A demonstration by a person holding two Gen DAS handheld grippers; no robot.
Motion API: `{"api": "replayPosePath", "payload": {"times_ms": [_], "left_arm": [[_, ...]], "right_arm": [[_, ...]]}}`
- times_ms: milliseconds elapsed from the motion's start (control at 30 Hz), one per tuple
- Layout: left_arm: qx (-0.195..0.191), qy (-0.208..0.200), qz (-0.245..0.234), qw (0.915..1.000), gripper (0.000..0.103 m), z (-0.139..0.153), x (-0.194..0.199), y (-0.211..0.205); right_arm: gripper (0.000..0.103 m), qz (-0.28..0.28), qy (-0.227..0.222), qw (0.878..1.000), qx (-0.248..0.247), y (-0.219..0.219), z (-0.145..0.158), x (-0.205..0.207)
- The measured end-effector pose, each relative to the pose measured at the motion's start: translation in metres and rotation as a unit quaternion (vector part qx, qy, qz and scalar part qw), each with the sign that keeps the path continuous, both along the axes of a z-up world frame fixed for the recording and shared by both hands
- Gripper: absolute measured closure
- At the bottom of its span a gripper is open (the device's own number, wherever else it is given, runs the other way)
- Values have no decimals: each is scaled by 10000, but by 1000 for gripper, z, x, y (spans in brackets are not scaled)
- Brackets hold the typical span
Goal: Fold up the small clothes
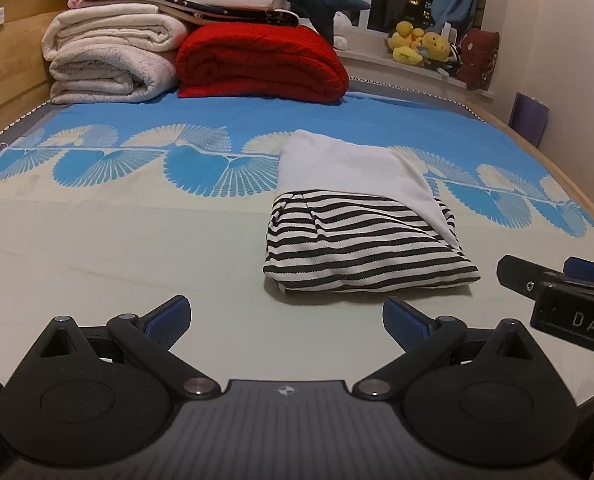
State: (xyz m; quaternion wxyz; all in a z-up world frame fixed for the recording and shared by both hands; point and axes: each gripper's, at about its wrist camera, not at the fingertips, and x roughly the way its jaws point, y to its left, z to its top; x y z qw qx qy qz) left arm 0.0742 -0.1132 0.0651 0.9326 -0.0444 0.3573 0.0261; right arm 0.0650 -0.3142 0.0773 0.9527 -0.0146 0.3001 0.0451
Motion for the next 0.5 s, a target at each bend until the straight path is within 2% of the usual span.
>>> {"api": "replayPosePath", "payload": {"times_ms": [333,500], "left_arm": [[38,-31,-50,10000,1,0,0,-1],[41,-44,-81,9999,1,0,-1,-3]], "right_arm": [[18,221,-95,9993,-277,13,-1,-3],[18,196,-105,9994,-250,13,1,-3]]}}
